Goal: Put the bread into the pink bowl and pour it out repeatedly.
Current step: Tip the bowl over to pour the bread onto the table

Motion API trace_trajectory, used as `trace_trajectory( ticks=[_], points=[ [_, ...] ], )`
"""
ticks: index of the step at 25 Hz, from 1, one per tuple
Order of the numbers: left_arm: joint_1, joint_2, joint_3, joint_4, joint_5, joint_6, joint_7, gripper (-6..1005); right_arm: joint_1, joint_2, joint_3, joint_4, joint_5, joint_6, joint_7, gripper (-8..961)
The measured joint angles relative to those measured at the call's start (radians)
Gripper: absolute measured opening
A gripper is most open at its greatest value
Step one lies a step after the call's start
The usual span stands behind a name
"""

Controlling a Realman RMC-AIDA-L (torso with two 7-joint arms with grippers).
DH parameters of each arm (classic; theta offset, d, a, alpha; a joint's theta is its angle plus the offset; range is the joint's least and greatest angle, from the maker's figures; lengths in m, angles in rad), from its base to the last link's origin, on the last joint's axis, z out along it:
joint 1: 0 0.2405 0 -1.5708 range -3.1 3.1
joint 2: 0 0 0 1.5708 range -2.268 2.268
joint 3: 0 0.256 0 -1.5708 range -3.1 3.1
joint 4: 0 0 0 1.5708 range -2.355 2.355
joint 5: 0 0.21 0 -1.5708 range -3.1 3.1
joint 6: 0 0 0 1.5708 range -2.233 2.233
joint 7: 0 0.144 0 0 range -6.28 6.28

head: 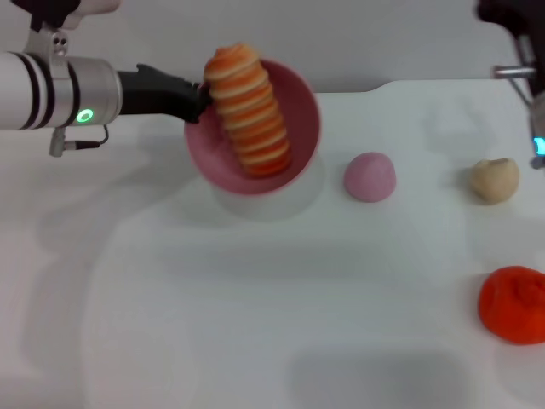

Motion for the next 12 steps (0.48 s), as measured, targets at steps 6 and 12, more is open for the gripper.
trace_trajectory(
  ticks=[6, 12],
  points=[
    [0.013, -0.001, 0.126, 0.012, -0.1, -0.128, 0.028, 46, -0.032, 0.0, 0.079, 0.081, -0.027, 0.106, 0.095, 566],
    [0.019, -0.003, 0.352, 0.009, -0.157, -0.334, 0.051, 46, -0.048, 0.002, 0.197, 0.168, -0.02, 0.131, 0.098, 566]
  ],
)
